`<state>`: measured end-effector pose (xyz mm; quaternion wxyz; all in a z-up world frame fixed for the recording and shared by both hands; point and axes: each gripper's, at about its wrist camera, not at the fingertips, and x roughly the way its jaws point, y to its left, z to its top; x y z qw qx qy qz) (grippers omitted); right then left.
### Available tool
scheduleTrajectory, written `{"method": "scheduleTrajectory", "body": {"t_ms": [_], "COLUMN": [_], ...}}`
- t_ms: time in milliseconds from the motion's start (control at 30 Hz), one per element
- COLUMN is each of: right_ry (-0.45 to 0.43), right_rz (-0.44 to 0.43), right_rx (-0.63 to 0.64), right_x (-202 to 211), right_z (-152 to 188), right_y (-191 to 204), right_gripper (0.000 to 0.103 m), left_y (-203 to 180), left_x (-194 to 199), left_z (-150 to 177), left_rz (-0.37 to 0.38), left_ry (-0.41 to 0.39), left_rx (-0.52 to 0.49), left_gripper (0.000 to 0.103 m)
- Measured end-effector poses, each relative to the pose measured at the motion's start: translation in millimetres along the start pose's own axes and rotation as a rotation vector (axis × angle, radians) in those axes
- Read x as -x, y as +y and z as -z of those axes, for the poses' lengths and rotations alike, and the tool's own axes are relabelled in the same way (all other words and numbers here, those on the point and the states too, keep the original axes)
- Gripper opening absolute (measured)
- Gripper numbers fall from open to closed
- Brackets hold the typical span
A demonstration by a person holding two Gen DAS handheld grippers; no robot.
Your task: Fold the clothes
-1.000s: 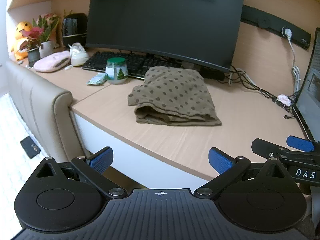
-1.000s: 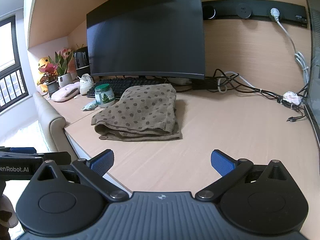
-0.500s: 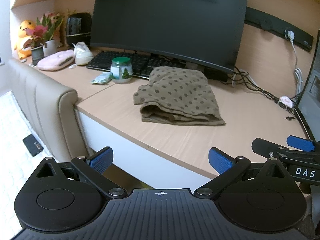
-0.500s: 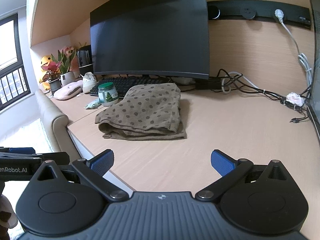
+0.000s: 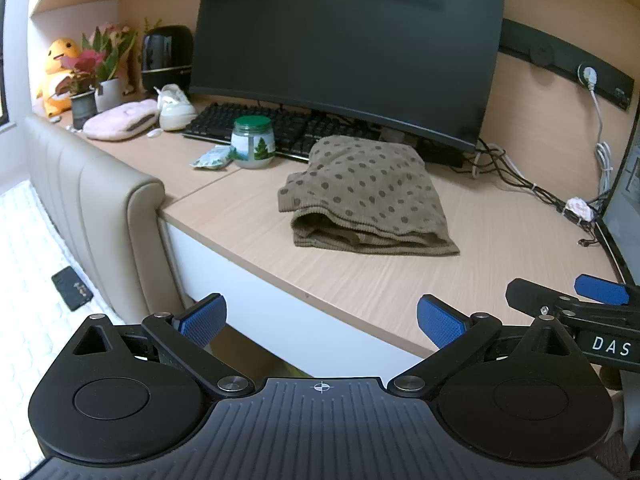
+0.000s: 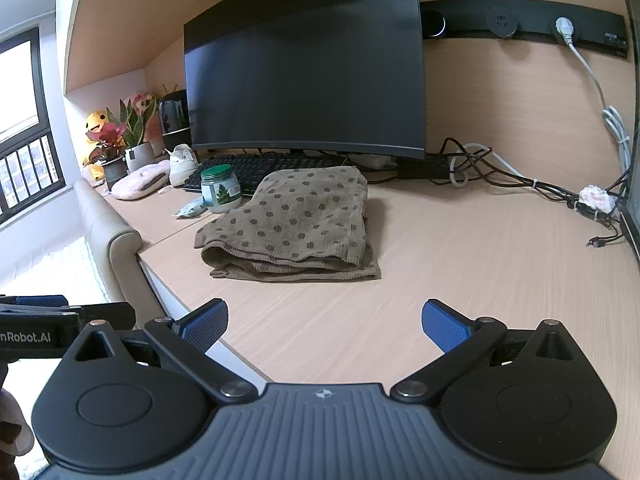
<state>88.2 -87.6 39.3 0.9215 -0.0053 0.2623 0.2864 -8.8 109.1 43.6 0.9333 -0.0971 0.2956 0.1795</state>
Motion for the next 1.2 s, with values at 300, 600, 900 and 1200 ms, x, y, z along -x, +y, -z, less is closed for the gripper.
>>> {"method": "scheduleTrajectory", "body": {"t_ms": [300, 600, 900, 1200], "right_ry": [0.002, -0.001, -0.001, 0.005], "right_rz": [0.012, 0.029, 0.033, 0.028], "right_rx": [-0.017, -0.026, -0.021, -0.009], "right_x": [-0.1, 1.1, 3.6, 4.1], "right_z": [1.3, 1.0, 1.9, 2.7], "right_y": [-10.0, -16.4, -15.6, -9.8], "right_gripper": [0.103, 0.103, 0.103, 0.103], "left_y": [-6.8, -15.8, -20.2, -16.6], "left_x": [-5.5, -10.8, -8.1, -4.8], "left_z": [-0.4, -3.8, -3.0, -1.0], "left_rz": [0.009, 0.004, -0.004, -0.009], "left_ry": [0.011, 0.022, 0.022, 0.024], "left_rx": [-0.003, -0.021, -0.038, -0.036], "left_gripper": [0.103, 0.103, 0.103, 0.103]}}
